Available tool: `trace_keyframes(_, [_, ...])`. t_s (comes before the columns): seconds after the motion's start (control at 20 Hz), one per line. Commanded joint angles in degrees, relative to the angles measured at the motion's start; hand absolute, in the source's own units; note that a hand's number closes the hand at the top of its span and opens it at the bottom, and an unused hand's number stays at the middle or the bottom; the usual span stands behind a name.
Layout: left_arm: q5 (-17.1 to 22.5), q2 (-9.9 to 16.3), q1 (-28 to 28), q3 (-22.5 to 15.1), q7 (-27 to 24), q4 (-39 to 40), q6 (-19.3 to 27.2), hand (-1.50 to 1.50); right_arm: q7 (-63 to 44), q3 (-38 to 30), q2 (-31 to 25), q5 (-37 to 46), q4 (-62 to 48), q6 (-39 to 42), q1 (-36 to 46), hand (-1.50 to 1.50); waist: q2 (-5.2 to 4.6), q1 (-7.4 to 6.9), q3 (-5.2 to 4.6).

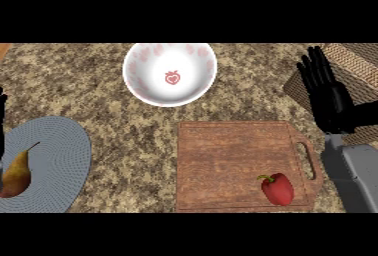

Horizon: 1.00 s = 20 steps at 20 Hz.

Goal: Pick the bell pepper from the cutting board and place it in the basket

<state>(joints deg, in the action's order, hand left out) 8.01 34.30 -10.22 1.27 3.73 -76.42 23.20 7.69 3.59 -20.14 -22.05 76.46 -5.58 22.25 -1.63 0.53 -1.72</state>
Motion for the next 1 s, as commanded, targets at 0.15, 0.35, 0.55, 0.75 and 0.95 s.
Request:
trace_keyframes(0.15, [1.2, -5.0, -1.8, -8.4, -4.9, -5.9, -9.0, 0.00, 2.4, 8.9, -8.3, 4.2, 6.6, 16.8, -0.9, 1.50, 1.92, 0.98, 1.61])
trace_keyframes(0.35, [3.1, -8.0, -2.9, -14.5, -5.6, -9.1, -15.6, 0.00, 12.3, 20.0, -8.5, 10.2, 15.3, 27.8, 1.7, 1.50, 2.21, 0.27, 1.75])
trace_keyframes(0.55, [5.2, -7.4, -0.3, -14.0, -6.2, -11.0, -18.1, 0.00, 18.4, 29.5, -6.2, 24.9, 24.1, 18.7, -10.4, -1.50, 2.58, 1.35, 1.74])
trace_keyframes(0.75, [4.5, -7.1, 2.5, -14.0, -7.4, -11.7, -17.9, 0.00, 13.4, 33.5, -7.4, 40.1, 31.8, 4.5, -18.9, -1.50, 2.92, 2.22, 1.62])
trace_keyframes(0.95, [4.8, -6.7, 1.2, -12.6, -6.8, -10.5, -17.7, 0.00, 6.2, 26.8, -13.3, 48.8, 40.2, -2.2, -20.5, -1.50, 3.05, 4.04, 1.50])
